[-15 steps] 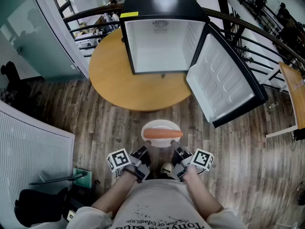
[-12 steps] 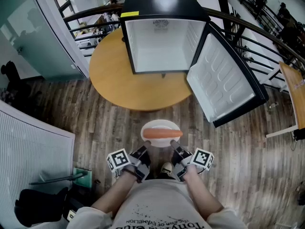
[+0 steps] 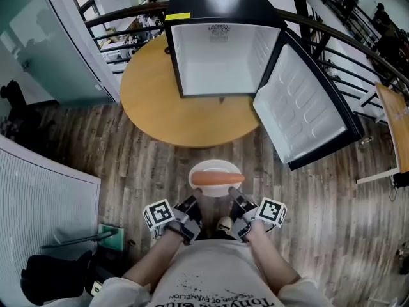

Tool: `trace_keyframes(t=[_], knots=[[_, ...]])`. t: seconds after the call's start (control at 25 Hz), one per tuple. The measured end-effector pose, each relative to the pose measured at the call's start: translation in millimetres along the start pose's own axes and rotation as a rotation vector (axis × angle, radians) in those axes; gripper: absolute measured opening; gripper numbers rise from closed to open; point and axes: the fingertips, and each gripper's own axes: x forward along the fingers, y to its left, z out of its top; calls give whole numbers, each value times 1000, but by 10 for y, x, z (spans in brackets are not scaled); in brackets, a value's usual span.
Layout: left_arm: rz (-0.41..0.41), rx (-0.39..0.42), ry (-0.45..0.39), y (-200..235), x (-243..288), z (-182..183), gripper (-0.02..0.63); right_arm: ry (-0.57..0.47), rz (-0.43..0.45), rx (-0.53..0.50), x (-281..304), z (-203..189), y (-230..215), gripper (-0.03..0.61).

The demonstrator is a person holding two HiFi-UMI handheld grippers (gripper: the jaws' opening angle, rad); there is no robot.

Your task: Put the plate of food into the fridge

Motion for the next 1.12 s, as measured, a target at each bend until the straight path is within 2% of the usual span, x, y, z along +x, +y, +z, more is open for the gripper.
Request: trace_keyframes(t=[0.16,0.72,0.8,0.92,1.12], knots=[[13,-12,4,41,-59,78,31,-4,-1,11,81,-46,24,46],[-20,2,59,29,-195,540,31,-44,-6,0,477,-198,204,46],[-47,3,64,-5,-148,574,31,-46,-18,-13,501,-167,198,46],[-17,-4,71,31,-87,615,31,-52,-25,5,537,-111,199,46],[-15,-4,75,33,147,737,31,-58,-7,-4,677,122,144,46]])
